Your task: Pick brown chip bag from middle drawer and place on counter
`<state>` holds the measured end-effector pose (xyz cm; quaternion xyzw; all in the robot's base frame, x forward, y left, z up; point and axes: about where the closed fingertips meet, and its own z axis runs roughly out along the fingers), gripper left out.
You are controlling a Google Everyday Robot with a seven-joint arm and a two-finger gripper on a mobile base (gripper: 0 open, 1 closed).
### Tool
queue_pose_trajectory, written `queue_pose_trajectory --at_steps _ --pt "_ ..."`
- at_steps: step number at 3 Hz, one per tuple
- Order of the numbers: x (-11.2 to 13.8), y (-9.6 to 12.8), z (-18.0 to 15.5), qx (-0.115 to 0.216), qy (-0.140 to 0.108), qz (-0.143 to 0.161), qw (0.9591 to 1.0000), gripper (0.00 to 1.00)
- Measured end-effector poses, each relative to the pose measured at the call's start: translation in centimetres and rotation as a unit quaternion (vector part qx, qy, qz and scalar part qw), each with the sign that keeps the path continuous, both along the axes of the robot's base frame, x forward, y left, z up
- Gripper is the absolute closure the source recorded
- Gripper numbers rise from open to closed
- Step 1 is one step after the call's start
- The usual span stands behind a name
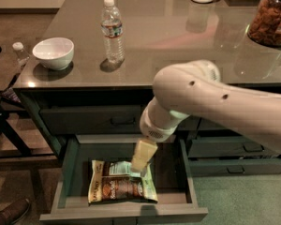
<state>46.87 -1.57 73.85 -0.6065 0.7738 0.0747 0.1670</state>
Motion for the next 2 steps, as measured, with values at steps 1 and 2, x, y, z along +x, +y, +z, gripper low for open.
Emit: queue_pose_trajectory --at_steps 1,2 --pt "0.5 3.6 -3.9 0.037 0.01 0.019 0.9991 0.0" --pt "0.4 5.8 -7.7 0.074 0.046 0.03 0.9957 0.0"
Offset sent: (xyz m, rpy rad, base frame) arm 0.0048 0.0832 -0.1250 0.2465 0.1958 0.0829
